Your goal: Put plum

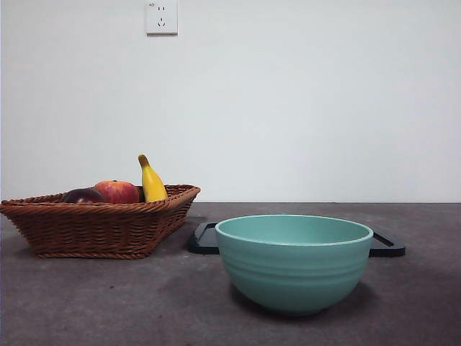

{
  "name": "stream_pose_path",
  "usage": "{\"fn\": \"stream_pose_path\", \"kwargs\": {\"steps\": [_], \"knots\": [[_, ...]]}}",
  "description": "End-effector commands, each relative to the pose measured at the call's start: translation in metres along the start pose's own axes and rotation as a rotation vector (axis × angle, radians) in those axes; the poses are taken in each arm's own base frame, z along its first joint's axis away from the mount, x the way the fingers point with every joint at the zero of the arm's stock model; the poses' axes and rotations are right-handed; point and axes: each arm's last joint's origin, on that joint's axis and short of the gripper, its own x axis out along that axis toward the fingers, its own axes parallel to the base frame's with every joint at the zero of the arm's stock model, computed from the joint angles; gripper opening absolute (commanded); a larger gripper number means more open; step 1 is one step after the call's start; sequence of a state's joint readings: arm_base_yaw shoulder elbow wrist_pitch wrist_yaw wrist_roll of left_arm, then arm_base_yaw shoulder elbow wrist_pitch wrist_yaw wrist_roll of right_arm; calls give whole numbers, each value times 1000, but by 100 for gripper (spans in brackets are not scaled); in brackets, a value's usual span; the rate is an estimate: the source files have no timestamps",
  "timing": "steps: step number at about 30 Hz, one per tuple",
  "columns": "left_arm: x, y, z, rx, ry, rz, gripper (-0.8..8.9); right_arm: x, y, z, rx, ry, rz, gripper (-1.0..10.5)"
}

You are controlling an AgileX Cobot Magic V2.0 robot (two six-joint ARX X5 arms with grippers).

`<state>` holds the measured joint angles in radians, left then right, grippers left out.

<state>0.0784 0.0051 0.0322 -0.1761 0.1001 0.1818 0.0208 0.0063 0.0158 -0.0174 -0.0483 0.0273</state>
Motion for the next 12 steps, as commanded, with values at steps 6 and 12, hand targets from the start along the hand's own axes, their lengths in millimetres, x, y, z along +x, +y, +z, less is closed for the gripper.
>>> {"fn": "stream_pose_path", "kwargs": {"steps": [6,12], "knots": [[2,-1,-7,-10,28,1,7,-1,0,-16,28,156,-7,7],[2,-1,-7,-10,28,1,7,-1,0,-17,29,162,-7,7]]}}
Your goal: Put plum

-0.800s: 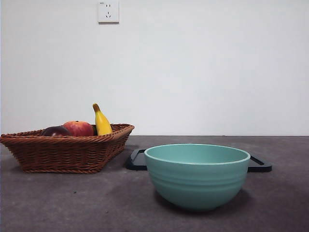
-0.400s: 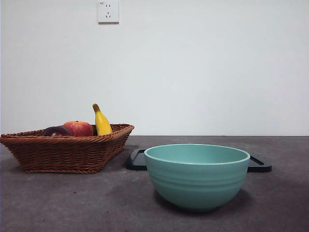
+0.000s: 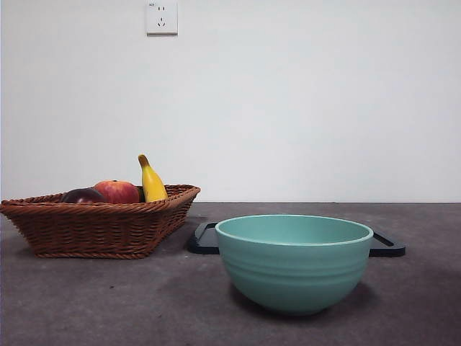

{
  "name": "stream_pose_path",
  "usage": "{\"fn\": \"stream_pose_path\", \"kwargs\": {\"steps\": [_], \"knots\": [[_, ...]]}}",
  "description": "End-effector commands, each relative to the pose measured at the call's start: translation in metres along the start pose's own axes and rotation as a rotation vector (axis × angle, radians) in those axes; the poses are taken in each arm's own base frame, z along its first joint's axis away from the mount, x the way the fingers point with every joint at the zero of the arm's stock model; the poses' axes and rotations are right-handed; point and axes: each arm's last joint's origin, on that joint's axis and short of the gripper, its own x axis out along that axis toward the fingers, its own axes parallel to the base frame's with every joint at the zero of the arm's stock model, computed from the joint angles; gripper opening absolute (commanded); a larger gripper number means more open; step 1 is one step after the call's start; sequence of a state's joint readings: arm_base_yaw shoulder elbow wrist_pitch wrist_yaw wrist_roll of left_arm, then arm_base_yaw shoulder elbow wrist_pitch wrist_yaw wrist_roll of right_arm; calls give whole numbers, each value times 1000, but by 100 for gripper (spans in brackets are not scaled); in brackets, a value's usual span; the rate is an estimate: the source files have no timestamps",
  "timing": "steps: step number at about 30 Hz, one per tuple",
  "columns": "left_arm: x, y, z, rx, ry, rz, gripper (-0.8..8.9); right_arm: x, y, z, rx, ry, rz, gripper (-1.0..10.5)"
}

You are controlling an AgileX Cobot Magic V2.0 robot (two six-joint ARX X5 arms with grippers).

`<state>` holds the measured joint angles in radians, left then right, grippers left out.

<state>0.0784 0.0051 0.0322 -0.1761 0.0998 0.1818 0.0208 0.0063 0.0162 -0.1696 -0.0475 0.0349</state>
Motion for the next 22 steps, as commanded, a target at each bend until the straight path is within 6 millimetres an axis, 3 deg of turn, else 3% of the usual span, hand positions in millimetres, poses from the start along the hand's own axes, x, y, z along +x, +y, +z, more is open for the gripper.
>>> {"fn": "stream_pose_path", "kwargs": {"steps": [1,22], "knots": [[2,-1,-7,-10,28,0,7,0,0,-2,14,7,1,7],[2,-1,-7,-10,28,0,7,0,0,0,12,-12,6,7]]}}
